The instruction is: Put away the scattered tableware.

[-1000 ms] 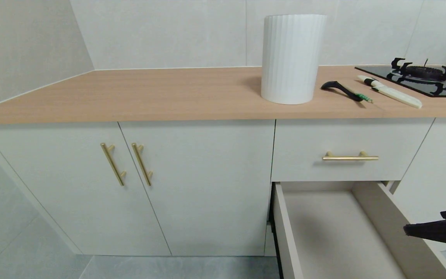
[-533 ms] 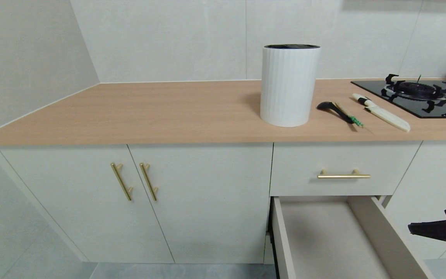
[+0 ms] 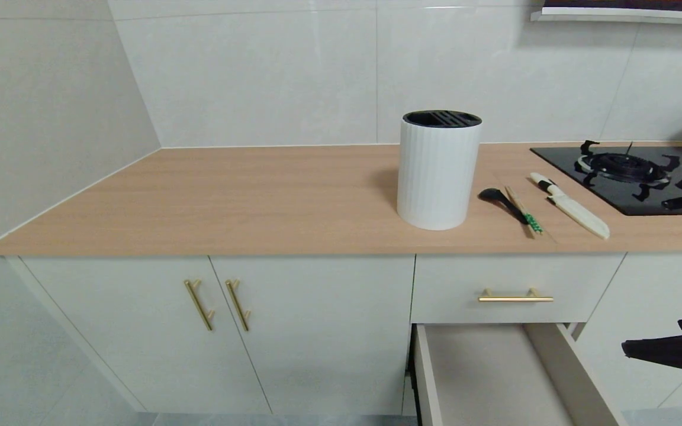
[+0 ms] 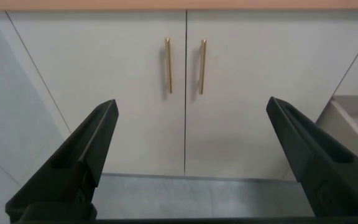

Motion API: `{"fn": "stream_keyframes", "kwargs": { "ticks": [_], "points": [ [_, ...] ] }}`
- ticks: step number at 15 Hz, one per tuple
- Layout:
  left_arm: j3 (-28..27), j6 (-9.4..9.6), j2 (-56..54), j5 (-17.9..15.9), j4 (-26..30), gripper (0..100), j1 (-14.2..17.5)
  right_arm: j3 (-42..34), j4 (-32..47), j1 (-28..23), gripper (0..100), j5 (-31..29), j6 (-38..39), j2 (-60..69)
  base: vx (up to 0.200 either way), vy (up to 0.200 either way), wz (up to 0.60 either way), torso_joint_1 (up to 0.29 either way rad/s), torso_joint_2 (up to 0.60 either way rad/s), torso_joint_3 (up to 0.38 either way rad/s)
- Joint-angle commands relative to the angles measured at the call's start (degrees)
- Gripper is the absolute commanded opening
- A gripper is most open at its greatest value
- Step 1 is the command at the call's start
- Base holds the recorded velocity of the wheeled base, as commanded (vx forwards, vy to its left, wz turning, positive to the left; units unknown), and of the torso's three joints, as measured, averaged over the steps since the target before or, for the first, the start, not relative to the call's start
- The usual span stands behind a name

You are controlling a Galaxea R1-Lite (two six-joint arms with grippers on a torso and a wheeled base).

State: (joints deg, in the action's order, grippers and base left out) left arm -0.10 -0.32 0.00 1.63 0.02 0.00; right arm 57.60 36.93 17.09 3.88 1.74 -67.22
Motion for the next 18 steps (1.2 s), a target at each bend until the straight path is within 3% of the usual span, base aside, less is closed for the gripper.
{"fn": "stream_keyframes", "kwargs": {
  "ticks": [1, 2, 4, 6, 7, 10, 18],
  "points": [
    [0.0, -0.03, 0.0, 0.0, 0.1, 100, 0.0, 0.5, -0.5, -0.3, 100, -0.8, 0.0, -0.9, 0.000, 0.000, 0.00, 0.090, -0.24, -0.154],
    [0.0, -0.03, 0.0, 0.0, 0.1, 100, 0.0, 2.3, -1.9, -0.7, 100, -0.9, 0.0, -2.0, 0.000, 0.000, 0.00, 0.061, -0.15, -0.100],
    [0.0, -0.03, 0.0, 0.0, 0.1, 100, 0.0, 13.2, -1.1, -4.7, 100, -1.6, 0.7, -10.3, 0.000, 0.000, 0.00, 0.018, -0.04, -0.025],
    [0.0, -0.03, 0.0, 0.0, 0.1, 100, 0.0, 16.0, -0.1, -5.1, 100, -1.7, 1.2, -12.4, 0.000, 0.000, 0.00, 0.000, 0.00, 0.000],
    [0.0, -0.03, 0.0, 0.0, 0.1, 100, 0.0, 28.3, 3.5, -5.3, 100, -2.6, 6.1, -23.9, 0.000, 0.000, 0.00, 0.000, 0.00, 0.000],
    [0.0, -0.03, 0.0, 0.0, 0.1, 100, 0.0, 38.6, 3.9, -5.4, 100, -10.9, 6.7, -35.9, 0.000, 0.000, 0.00, 0.000, 0.00, 0.000],
    [-0.1, -0.12, 0.0, 0.0, 0.1, 100, 0.0, 49.0, 1.0, -5.8, 100, -13.5, 13.4, -50.9, 0.000, 0.000, 0.00, 0.000, 0.00, 0.000]
  ]
}}
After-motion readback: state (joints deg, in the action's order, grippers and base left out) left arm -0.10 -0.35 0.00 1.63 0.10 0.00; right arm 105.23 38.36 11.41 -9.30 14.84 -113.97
